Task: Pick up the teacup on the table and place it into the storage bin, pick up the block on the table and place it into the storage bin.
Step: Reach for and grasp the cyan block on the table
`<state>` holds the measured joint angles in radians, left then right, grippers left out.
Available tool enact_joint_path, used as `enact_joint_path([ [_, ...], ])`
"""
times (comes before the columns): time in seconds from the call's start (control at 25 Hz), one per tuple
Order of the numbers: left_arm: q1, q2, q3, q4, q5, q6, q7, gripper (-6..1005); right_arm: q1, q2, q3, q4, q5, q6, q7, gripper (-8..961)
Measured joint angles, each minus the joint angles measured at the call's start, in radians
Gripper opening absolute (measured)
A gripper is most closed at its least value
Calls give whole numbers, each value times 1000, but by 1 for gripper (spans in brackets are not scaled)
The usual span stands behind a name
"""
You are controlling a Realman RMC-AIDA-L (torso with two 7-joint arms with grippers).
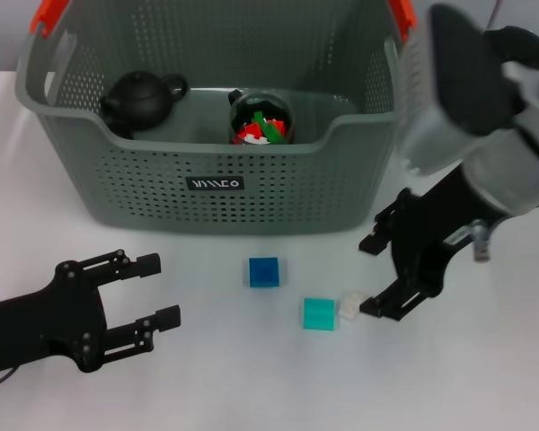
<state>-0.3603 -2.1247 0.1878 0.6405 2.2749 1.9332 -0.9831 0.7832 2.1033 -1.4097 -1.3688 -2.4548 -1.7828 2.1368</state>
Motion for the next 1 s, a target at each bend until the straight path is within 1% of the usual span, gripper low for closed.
enact_joint_path([
  [0.04,0,-1,0,-2,0,-3,0,691,25,-1,-40,46,-5,20,11,791],
  [0.08,0,-1,0,-4,0,-5,0,691,25,-1,-40,46,-5,20,11,791],
  [0.16,0,-1,0,-6,0,-6,0,691,50,-1,-99,114,-10,60,22,790],
  [0.2,-1,-1,-1,-7,-1,-6,0,690,50,-1,-99,114,-10,60,22,790],
  [0.36,-2,-2,-1,-9,-3,-16,0,690,62,2,-169,193,-10,146,34,790],
  [0.48,-2,-3,-1,-11,-3,-20,0,690,77,4,-196,261,-4,204,53,790],
  [0.68,-1,-3,-1,-17,-3,-26,0,690,104,6,-212,370,36,292,57,791],
  [0.8,1,-3,-1,-18,-3,-28,0,690,107,5,-230,394,44,335,56,791],
  [1.0,4,-5,-1,-19,-3,-32,0,690,102,8,-292,412,49,404,57,790],
])
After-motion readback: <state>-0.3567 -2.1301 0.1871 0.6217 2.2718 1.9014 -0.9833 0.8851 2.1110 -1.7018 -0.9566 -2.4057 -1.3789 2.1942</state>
